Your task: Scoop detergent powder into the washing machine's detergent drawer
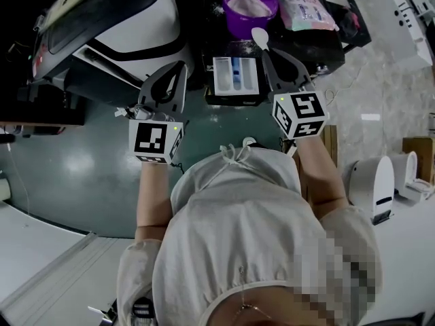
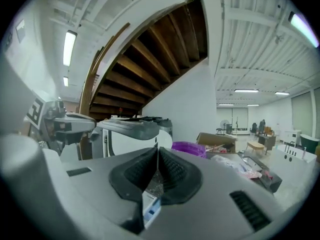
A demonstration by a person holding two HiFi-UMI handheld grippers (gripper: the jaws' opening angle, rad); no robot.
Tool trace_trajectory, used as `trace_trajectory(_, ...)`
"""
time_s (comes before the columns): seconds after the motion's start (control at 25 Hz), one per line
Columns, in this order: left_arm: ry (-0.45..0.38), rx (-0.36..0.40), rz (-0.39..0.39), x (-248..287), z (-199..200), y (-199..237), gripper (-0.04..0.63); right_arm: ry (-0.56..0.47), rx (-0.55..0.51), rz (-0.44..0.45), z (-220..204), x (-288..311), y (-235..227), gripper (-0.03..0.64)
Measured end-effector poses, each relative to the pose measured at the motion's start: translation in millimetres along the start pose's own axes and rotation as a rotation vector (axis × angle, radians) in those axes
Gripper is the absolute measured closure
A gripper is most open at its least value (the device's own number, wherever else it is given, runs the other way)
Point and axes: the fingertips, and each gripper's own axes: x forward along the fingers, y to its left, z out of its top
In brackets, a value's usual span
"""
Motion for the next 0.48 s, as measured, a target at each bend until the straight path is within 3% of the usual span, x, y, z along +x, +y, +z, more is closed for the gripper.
trace_trajectory(0.24, -0.03, 0.021, -0.013, -1, 17, -5, 0.574, -0.099, -0.032, -0.063, 28, -25, -9, 0.601)
trace_trajectory(0.48, -0.035, 0.015, -0.004, -3, 22, -6, 0.574, -0.144, -0.056, -0.067, 41, -41, -10, 0.601)
